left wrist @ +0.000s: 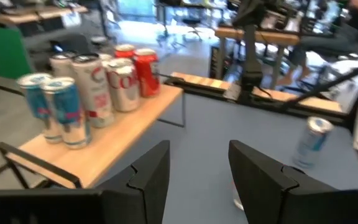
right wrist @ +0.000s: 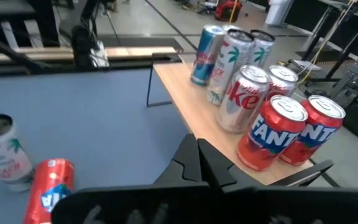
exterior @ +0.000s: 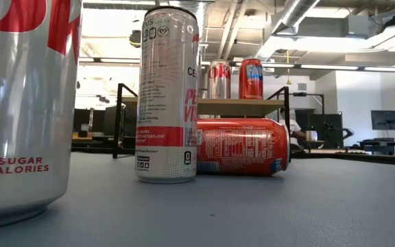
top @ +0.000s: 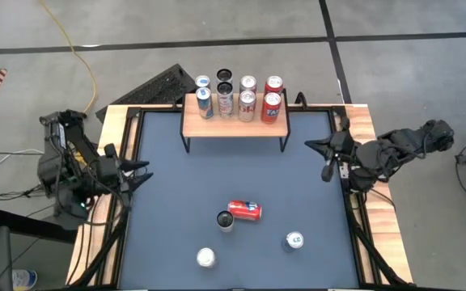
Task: Place canned beverage on shelf
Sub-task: Put the top left orange soda can on the shelf aligned with the other orange soda can
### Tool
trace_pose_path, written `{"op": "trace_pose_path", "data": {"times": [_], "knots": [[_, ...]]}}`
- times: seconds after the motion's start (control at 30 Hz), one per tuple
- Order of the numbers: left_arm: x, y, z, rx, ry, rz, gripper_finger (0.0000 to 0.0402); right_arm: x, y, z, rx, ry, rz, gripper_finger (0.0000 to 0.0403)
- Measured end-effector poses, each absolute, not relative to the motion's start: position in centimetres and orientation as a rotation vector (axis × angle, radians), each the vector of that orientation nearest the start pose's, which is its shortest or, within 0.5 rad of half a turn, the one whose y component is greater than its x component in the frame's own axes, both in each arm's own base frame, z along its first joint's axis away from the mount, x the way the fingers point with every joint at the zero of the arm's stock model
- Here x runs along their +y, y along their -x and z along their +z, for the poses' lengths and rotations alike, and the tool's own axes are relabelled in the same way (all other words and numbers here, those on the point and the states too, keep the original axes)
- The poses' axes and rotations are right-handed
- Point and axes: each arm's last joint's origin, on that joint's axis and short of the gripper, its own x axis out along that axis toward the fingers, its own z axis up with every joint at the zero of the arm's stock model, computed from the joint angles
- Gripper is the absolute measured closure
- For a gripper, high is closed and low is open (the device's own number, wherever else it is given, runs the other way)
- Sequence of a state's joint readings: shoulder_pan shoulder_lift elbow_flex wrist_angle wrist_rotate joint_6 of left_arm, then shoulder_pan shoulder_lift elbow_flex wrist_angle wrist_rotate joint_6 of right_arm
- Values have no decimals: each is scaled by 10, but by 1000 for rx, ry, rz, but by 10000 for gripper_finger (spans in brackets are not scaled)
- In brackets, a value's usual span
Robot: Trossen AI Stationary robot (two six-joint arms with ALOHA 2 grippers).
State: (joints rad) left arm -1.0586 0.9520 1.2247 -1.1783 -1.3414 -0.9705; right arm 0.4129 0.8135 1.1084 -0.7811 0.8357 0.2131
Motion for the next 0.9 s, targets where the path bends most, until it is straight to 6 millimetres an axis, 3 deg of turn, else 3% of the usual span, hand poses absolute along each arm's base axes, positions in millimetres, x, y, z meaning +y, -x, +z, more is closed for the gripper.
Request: {"op": "trace_pose_path", "data": {"times": [0.27,0.4,0.57,0.7,0.9], "knots": [[-109,-93,392,187,96,292,249,46,-161,368,465,230,-446,403],[-110,-94,397,183,56,268,249,48,-169,372,428,266,-413,403],[-106,-96,409,177,48,187,249,45,-163,387,330,258,-274,403],[-106,-102,413,200,-2,94,249,32,-155,390,286,178,-368,403],[-113,-115,415,174,-80,-66,249,13,-161,351,276,133,-524,403]]}}
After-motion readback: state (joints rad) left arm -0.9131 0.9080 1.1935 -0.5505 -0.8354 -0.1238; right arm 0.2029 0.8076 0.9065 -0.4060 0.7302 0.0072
